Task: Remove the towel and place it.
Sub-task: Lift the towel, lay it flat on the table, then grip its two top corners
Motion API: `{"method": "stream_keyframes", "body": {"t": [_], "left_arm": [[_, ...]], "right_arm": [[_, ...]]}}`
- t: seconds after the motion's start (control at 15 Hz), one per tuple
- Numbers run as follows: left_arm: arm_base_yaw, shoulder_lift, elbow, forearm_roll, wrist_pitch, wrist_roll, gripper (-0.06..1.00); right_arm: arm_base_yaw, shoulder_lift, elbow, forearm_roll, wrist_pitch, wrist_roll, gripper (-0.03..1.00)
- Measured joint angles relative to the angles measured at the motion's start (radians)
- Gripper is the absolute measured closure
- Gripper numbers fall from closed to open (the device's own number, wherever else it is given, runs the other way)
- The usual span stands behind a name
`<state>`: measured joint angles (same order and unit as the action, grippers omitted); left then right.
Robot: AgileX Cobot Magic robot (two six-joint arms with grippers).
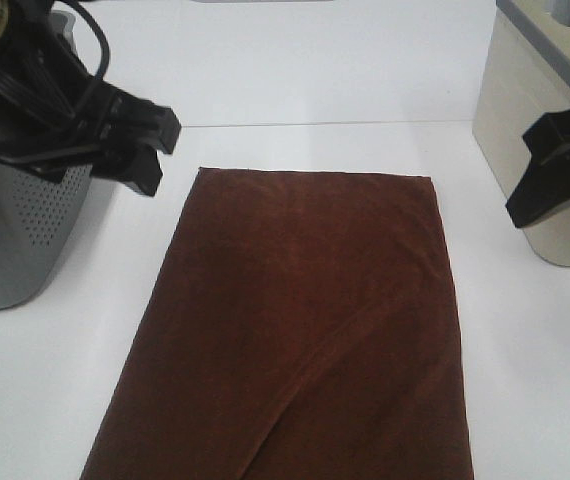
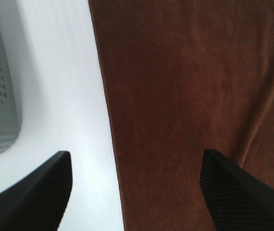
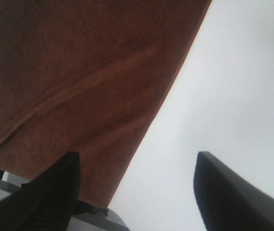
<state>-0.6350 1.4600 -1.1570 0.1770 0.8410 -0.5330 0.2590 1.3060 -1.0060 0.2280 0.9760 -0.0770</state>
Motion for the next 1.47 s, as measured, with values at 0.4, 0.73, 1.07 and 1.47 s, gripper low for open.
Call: {"method": "stream_keyframes", "body": {"t": [0.4, 0.73, 1.07, 1.47], "left_arm": [[0.170, 0.083, -0.037, -0.002, -0.135, 0.036, 0.24], [0.198, 0.403, -0.321, -0.007, -0.093, 0.117, 0.24], [0.198, 0.666, -0.664, -0.010, 0.060, 0.169, 0.24], [0.198, 0.845, -0.870, -0.010, 0.153, 0.193, 0.24]], "right_arm": [[0.000, 0.277, -0.281, -0.018, -0.008, 0.000, 0.44], [0.000, 0.588, -0.597, -0.023, -0.005, 0.000, 0.44], [0.000, 0.823, -0.791, -0.116, 0.007, 0.088, 0.44], [-0.001, 1.030, -0.947, -0.212, 0.041, 0.191, 0.44]]}}
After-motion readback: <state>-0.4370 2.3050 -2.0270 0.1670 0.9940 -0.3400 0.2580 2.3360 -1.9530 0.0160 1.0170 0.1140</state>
